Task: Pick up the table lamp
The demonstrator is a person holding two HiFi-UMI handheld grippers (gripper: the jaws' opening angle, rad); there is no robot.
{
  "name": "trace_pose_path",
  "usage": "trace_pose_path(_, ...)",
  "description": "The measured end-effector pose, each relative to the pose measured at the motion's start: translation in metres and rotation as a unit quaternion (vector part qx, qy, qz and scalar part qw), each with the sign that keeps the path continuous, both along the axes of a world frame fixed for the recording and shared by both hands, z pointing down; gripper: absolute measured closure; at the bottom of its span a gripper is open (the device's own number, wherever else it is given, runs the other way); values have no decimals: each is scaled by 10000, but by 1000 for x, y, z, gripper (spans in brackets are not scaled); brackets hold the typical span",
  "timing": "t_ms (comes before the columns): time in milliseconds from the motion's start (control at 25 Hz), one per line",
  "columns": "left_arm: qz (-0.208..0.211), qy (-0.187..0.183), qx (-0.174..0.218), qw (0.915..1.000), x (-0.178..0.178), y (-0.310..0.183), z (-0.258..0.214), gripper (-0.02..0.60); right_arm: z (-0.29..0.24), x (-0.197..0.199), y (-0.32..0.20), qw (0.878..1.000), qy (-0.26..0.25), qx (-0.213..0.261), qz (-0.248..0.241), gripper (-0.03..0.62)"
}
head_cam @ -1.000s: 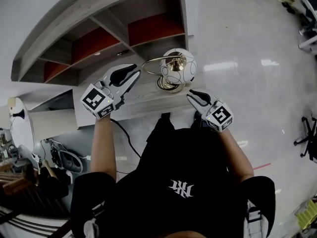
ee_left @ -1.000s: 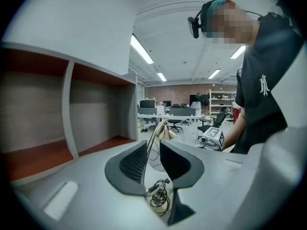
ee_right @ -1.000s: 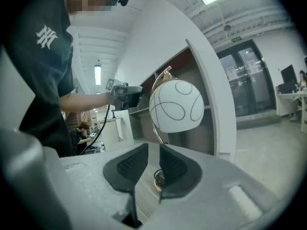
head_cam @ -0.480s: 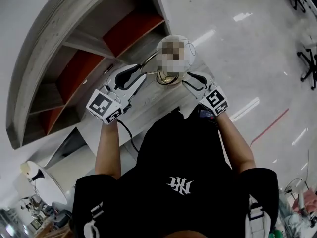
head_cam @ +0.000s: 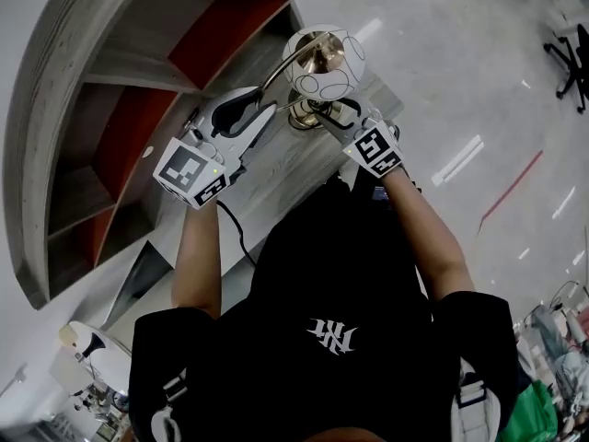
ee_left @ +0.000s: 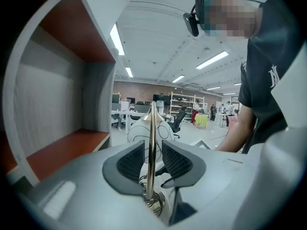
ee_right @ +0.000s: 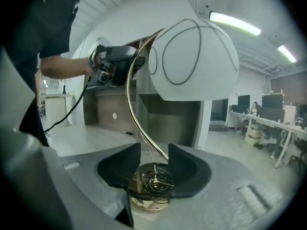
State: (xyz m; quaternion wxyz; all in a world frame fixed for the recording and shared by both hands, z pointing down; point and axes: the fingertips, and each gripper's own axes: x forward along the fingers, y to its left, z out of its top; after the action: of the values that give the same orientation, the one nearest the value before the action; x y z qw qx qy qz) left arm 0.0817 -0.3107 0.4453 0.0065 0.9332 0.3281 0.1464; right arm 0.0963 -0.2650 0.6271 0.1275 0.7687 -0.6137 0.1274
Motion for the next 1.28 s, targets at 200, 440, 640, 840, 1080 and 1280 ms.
trace_pose_path(200, 70, 33, 0, 10000, 5, 1, -1, 478, 7, 4, -19, 9973, 671, -303, 43, 421)
trace_pose_path(440, 147, 74, -34, 9999, 9, 3, -1, 513, 3, -3, -39, 9944, 1012, -272, -91, 421)
trace_pose_path(640, 256, 91, -27, 9996, 10, 7, -3, 544, -13, -12, -52, 9930, 1148, -101, -254, 421)
trace_pose_path(840, 297, 79, -19, 9995, 9, 9, -4, 555, -17, -20, -65, 9907, 1307, -66, -375, 424)
trace_pose_path(1080, 344, 40, -46, 9994, 8, 9, -3, 557, -26, -29, -72, 9864, 1577, -25, -457, 484)
trace_pose_path(1280, 364, 41, -137, 9992, 9, 9, -4, 557, -24, -34, -75, 9860, 1586, -47, -519, 537)
